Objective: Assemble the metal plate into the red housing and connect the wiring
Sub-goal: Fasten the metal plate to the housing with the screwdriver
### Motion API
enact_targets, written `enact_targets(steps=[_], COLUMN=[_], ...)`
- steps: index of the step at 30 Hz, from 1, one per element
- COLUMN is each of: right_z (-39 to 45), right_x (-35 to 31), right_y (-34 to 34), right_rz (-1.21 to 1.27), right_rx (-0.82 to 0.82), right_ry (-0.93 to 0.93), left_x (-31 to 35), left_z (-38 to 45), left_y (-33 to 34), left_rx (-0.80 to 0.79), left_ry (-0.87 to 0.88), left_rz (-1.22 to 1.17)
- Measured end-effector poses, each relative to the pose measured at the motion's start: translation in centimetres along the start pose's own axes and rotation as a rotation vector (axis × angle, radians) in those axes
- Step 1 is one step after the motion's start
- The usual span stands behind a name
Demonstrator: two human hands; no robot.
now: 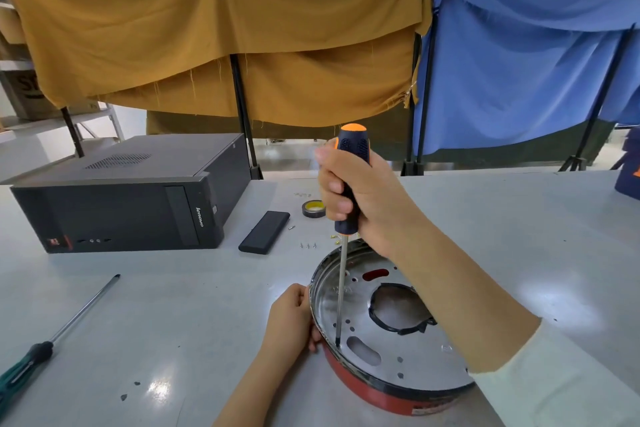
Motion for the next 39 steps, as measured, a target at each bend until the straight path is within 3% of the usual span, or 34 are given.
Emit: enact_targets(steps=[2,4,6,10,12,14,18,19,21,25,27,30,35,37,39], right_z=[-0.3,-0.6,-0.3,-1.3,-1.8,-1.3,-0.5,-0.6,-0.3,-0.4,-0.8,-0.6,-1.5,-1.7,-1.0], right_x=[-0.4,-0.8,-0.9,-0.1,-0.2,0.1,-0.1,-0.3,-0.3,0.3,0.1,-0.1,-1.0,-1.3,-1.0], right_y=[-2.0,-2.6,-1.1,2.4,2.8,2.3,-1.4,-2.1,-2.3,0.7,1.4,1.3,-2.2,-1.9,-0.8], right_rz=[-0.087,-0.168,-0.183,-0.032,-0.012,-0.063,-0.255,-0.288,-0.289,-0.052,0.014,-0.038,-0.196,-0.251,-0.219], right_rx=[0.294,0.377,0.186,-0.370,-0.448,-0.326,0.287,0.373,0.351,-0.145,-0.262,-0.176,0.420,0.384,0.177], right_ry=[-0.127,-0.190,-0.153,0.117,0.124,0.082,-0.141,-0.182,-0.163,0.075,0.114,0.061,-0.242,-0.293,-0.182], left_x=[-0.1,-0.1,-0.1,0.0,0.0,0.0,0.1,0.1,0.1,0.3,0.4,0.4,0.4,0.4,0.3], left_z=[0.0,0.0,0.1,0.1,0.0,-0.1,-0.1,-0.1,-0.2,-0.2,-0.2,-0.2,-0.2,-0.2,-0.2], left_y=[0.0,0.0,0.0,-0.1,-0.1,-0.1,-0.1,-0.1,-0.1,-0.1,-0.1,-0.2,-0.1,-0.1,-0.2], left_rx=[0.004,0.003,0.000,0.000,0.001,0.003,0.011,0.010,0.004,-0.010,-0.010,-0.006,0.002,0.002,0.002], left_ry=[-0.005,-0.015,-0.016,-0.016,-0.017,-0.013,-0.016,-0.018,-0.020,-0.009,-0.005,-0.001,-0.007,-0.010,-0.005], left_rz=[0.005,-0.001,0.000,0.003,0.001,0.002,0.006,0.007,0.008,0.018,0.019,0.013,0.011,0.010,0.016])
Point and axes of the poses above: each hand's wrist, its own z-axis towards the middle knuckle, its own y-axis out of the palm, x = y × z, the point moved 9 cm from there along z, towards the middle knuckle, and after that the axes turned 15 degrees about x, right-handed, at the moved point
